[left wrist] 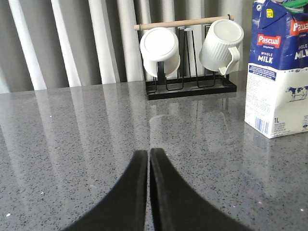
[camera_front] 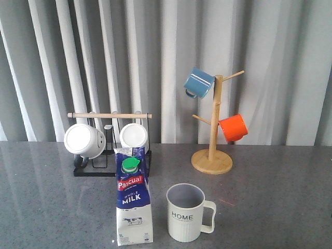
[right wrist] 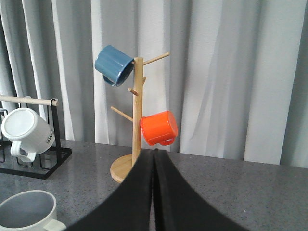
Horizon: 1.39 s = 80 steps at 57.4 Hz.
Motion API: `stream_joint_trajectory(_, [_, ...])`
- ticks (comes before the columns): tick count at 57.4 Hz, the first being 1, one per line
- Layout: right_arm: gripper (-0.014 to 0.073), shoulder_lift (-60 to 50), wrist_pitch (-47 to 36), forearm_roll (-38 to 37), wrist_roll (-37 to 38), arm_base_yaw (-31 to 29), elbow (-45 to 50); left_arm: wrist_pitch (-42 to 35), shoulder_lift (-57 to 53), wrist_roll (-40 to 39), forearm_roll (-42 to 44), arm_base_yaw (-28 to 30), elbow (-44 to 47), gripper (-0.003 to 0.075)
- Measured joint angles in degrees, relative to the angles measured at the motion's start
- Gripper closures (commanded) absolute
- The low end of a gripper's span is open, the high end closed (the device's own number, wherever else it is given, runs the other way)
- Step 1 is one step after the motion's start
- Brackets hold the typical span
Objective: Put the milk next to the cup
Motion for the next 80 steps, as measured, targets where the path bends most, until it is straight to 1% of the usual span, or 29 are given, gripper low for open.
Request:
stream_joint_trajectory(47, [0.0602, 0.00, 0.00, 0.00, 0.00, 0.00, 0.00, 0.06, 0.00, 0.00, 0.00, 0.00, 0.00, 0.0726])
stream_joint_trajectory(51, [0.0602, -1.24, 0.06, 0.00, -0.44, 0.00, 0.74, 0.06, 0.00, 0.00, 0.00, 0.00, 0.00, 0.0726])
stream_joint_trajectory(59, [0.0602, -9.82, 0.06, 0.00, -1.11, 0.00, 6.74, 0.32, 0.00, 0.00, 0.00, 0.00, 0.00, 0.0726])
stream_joint_trajectory(63, [0.0602, -15.47, 0.13, 0.00, -1.16, 0.00, 11.51, 0.32, 0.00, 0.00, 0.00, 0.00, 0.00, 0.0726])
stream_joint_trajectory(74, [0.0602, -30.40, 3.95, 0.11, -1.11, 0.00, 25.03, 0.32, 0.00, 0.00, 0.00, 0.00, 0.00, 0.0726])
stream_joint_trajectory(80, [0.0602, -37.17, 4.08, 1.88, -1.11, 0.00, 31.63, 0.32, 0.00, 0.00, 0.00, 0.00, 0.00, 0.0726])
